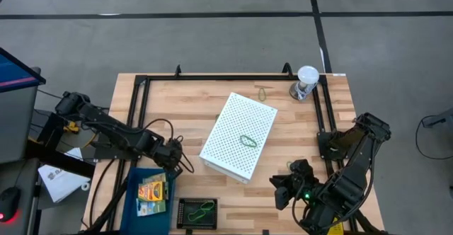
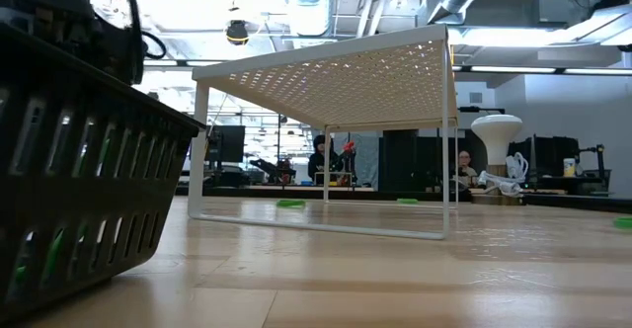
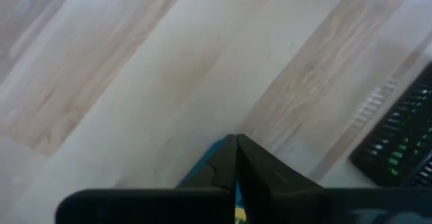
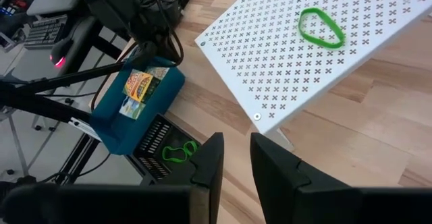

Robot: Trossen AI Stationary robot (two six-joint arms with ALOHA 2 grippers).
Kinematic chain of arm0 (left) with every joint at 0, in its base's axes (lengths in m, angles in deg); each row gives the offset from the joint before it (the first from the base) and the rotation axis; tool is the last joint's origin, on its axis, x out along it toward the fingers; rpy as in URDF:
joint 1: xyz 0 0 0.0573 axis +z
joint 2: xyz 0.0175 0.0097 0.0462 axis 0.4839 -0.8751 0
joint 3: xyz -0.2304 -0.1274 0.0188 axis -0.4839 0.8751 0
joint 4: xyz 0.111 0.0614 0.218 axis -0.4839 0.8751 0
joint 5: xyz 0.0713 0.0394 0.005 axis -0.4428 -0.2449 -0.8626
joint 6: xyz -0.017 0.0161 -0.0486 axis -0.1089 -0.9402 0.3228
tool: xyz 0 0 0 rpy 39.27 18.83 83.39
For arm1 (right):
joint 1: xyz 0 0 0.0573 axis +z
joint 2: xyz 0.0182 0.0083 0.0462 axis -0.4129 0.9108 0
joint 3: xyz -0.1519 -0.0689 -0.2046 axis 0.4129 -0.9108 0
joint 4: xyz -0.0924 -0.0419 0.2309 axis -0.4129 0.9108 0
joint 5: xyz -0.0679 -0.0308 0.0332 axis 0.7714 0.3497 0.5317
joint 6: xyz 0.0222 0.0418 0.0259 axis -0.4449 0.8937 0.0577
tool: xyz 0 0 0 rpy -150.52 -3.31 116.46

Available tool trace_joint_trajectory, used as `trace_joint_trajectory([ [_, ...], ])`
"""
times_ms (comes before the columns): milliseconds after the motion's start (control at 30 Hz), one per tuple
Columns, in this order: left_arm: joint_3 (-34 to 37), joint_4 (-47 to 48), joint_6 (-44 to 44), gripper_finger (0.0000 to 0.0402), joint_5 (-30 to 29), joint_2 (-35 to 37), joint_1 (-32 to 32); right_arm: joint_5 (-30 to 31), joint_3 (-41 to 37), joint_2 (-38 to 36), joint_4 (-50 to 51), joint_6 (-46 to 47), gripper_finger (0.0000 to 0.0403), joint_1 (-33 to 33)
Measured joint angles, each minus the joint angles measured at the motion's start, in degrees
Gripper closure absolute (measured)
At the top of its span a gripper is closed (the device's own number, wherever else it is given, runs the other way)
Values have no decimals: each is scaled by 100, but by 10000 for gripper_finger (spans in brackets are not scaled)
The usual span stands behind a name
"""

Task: Pick & Place Office Desk Supplies
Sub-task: Adjust the blue bin, then put the green rubber band into the black bin

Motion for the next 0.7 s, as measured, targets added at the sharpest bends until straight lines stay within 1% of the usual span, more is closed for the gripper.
trace_joint_trajectory([
  [200,0,-542,-523,390,-49,103,297,0,0,0,35,0,330,0],
  [333,0,-1382,-956,377,81,140,507,0,0,1,125,6,330,-4],
  [533,-62,-3160,-1483,349,395,226,807,-21,0,2,555,394,330,-4],
  [567,-131,-3296,-1611,343,397,226,837,-28,0,2,621,458,330,-4],
  [700,-638,-3316,-2281,317,341,175,972,-37,0,2,747,494,330,-55],
])
